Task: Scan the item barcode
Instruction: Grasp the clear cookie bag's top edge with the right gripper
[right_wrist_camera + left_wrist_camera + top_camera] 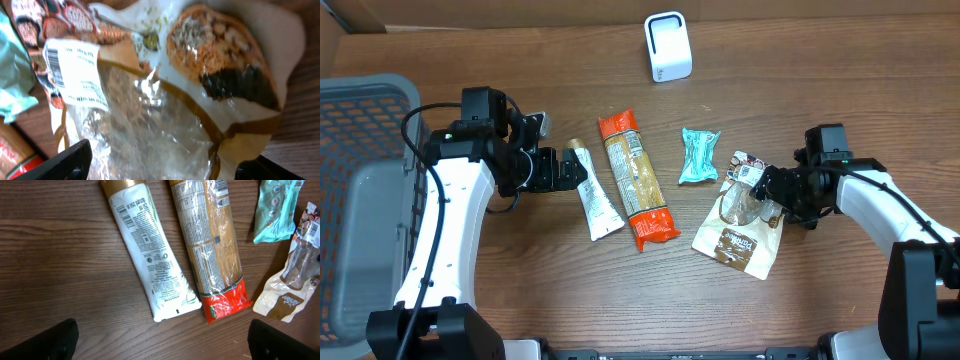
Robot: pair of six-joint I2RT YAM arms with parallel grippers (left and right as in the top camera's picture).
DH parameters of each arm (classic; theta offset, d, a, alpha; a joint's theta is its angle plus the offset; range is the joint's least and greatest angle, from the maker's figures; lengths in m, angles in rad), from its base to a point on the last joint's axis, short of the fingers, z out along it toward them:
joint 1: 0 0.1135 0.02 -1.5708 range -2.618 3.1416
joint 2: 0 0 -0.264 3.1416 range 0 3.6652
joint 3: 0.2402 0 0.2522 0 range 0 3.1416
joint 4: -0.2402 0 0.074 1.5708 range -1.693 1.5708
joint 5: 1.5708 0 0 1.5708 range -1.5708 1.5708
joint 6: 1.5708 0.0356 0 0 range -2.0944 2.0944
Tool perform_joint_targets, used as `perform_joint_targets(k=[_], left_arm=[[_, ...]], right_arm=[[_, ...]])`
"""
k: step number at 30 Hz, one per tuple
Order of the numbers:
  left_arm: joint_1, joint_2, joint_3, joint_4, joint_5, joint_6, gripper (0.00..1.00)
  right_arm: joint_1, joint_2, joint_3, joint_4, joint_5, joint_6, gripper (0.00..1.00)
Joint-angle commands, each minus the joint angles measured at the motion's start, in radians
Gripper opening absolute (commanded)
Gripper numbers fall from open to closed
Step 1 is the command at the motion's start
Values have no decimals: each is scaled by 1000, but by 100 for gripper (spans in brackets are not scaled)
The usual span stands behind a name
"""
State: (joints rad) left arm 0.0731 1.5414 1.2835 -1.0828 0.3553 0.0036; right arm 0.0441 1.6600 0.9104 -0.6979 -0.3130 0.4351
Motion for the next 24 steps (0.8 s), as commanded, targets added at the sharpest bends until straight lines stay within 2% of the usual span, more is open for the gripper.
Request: perform_joint_targets(k=[1, 24], left_arm=[[-3, 4, -1, 3, -4, 19, 100], [-3, 4, -1, 4, -4, 19, 100]], right_arm=[[-3, 3, -1, -7, -46, -51, 87], [-3, 3, -11, 75, -2, -51, 94]])
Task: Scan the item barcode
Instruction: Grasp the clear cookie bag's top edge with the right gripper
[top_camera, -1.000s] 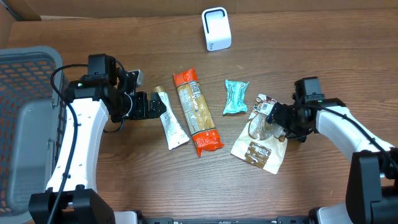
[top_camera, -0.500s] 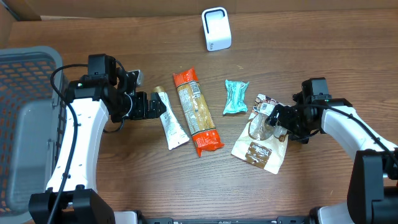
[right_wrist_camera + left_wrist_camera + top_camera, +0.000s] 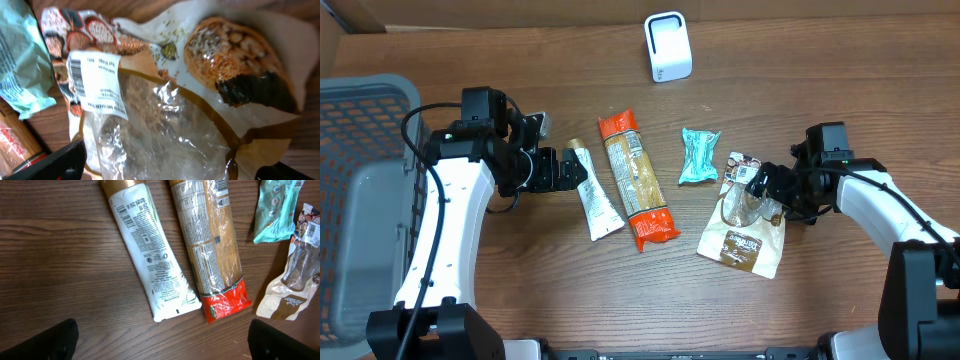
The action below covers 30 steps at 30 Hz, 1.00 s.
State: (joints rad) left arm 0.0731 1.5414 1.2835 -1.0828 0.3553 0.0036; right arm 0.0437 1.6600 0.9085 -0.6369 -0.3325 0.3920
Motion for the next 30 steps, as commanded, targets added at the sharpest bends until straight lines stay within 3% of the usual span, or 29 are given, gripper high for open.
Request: perform_joint_targets(k=[1, 13, 30], left_arm=[[-3, 4, -1, 3, -5, 19, 100], [-3, 4, -1, 4, -5, 19, 100], [-3, 4, -1, 4, -5, 19, 100]], right_arm=[[-3, 3, -9, 19, 18, -8, 95], [-3, 3, -11, 29, 17, -8, 100], [-3, 3, -12, 23, 17, -9, 100]])
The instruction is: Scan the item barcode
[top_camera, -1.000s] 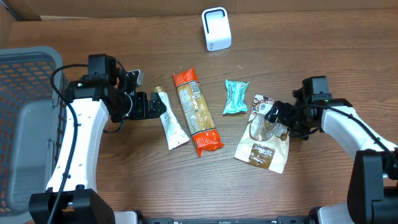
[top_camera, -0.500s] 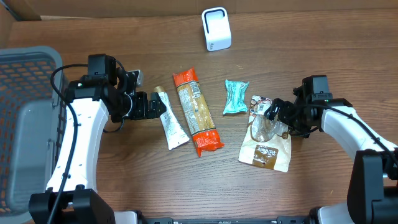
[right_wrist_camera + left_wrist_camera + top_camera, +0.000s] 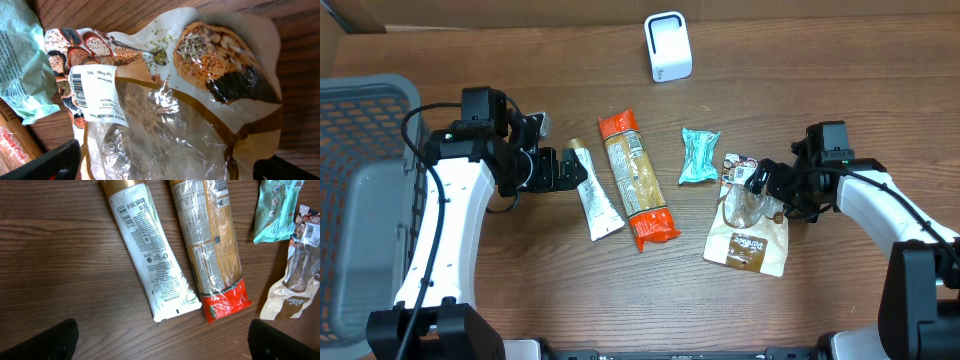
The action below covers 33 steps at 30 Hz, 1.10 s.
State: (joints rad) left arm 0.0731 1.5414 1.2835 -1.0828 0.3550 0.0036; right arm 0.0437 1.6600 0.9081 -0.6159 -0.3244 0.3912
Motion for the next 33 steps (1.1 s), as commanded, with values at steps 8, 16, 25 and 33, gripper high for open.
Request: perform_joint_targets(k=[8, 16, 25, 33], left_arm=[[-3, 4, -1, 4, -4, 19, 99], [-3, 4, -1, 4, -4, 19, 100], [-3, 4, -1, 3, -4, 19, 99], [-3, 4, -1, 3, -4, 19, 99]], right_arm=[[-3, 3, -13, -1, -21, -27, 100], [-2, 3, -62, 23, -59, -82, 98], [-2, 3, -260, 265, -117, -78, 54], [-10, 0, -217, 241, -174, -79, 4]])
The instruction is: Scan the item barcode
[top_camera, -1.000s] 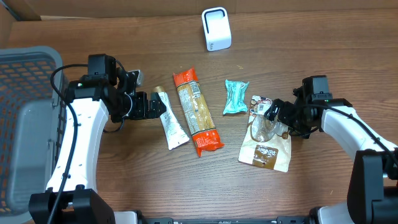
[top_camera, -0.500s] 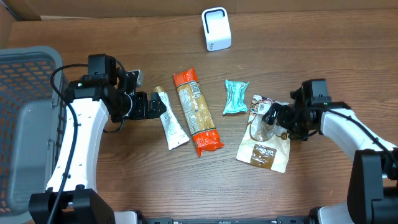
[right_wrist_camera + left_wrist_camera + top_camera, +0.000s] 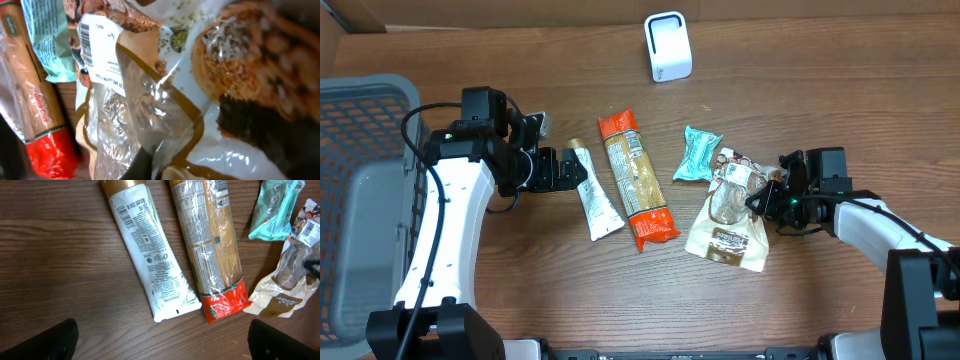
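Observation:
The white scanner [image 3: 667,46] stands at the back of the table. A brown-and-white bread-mix bag [image 3: 730,220] with a clear window lies right of centre; its barcode label [image 3: 97,47] faces up. My right gripper [image 3: 767,200] is at the bag's right edge and is shut on the bag [image 3: 165,90]; one dark finger [image 3: 145,162] shows against the clear film. My left gripper [image 3: 162,342] stands open over bare wood, just left of a white tube [image 3: 150,250], with nothing between its fingers.
A long pasta pack [image 3: 635,180] with red ends lies beside the white tube [image 3: 595,200]. A teal packet [image 3: 698,153] touches the bag's upper left corner. A grey basket [image 3: 365,200] stands at the left edge of the table.
My right gripper has gone from open over the bag to shut on it. It now sits lower and further left. The bag has shifted left and crumpled, and the teal packet has tilted.
My right gripper stood open over the bag at all three earlier moments, while the bag's lower end turned a little to the right each time. Now the gripper is shut on the bag, which has been pulled left. The left arm has stayed still.

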Robot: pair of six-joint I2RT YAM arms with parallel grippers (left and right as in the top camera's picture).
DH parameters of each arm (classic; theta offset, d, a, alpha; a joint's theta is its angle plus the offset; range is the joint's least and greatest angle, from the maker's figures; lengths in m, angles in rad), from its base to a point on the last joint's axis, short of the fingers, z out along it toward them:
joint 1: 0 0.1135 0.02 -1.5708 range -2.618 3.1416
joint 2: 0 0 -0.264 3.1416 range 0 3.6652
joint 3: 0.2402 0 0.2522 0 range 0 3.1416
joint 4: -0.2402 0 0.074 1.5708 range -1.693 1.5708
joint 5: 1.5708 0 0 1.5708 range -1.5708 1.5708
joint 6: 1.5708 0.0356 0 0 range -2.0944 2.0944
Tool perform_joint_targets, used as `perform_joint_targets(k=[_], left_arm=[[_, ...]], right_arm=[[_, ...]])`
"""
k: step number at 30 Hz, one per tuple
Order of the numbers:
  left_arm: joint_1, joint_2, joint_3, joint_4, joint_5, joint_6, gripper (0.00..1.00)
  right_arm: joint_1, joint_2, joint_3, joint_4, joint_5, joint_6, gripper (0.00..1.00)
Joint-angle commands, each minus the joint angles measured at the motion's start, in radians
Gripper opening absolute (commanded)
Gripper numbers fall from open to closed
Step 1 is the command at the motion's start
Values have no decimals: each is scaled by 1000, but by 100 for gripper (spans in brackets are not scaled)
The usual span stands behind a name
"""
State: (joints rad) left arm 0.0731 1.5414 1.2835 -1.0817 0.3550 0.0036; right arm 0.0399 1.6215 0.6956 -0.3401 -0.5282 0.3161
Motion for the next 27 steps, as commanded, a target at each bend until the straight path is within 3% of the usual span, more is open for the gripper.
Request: perform_joint_targets(k=[1, 5, 9, 13, 17, 23, 27], left_arm=[[-3, 4, -1, 2, -4, 19, 100], [-3, 4, -1, 3, -4, 19, 100], [-3, 4, -1, 2, -4, 19, 100], [-3, 4, -1, 3, -4, 19, 100], [-3, 4, -1, 3, -4, 19, 100], [-3, 4, -1, 3, -4, 19, 100], [-3, 5, -1, 2, -4, 19, 100]], right_arm=[[-14, 33, 15, -57, 4, -4, 4], [-48, -7, 106, -161, -92, -19, 4], [-53, -75, 248, -357, -18, -19, 4], [6, -123, 458, -622, 199, -2, 4], [172, -111, 682, -887, 629, 82, 4], [371, -1, 770, -1120, 992, 169, 4], [386, 191, 771, -1225, 1132, 251, 4]])
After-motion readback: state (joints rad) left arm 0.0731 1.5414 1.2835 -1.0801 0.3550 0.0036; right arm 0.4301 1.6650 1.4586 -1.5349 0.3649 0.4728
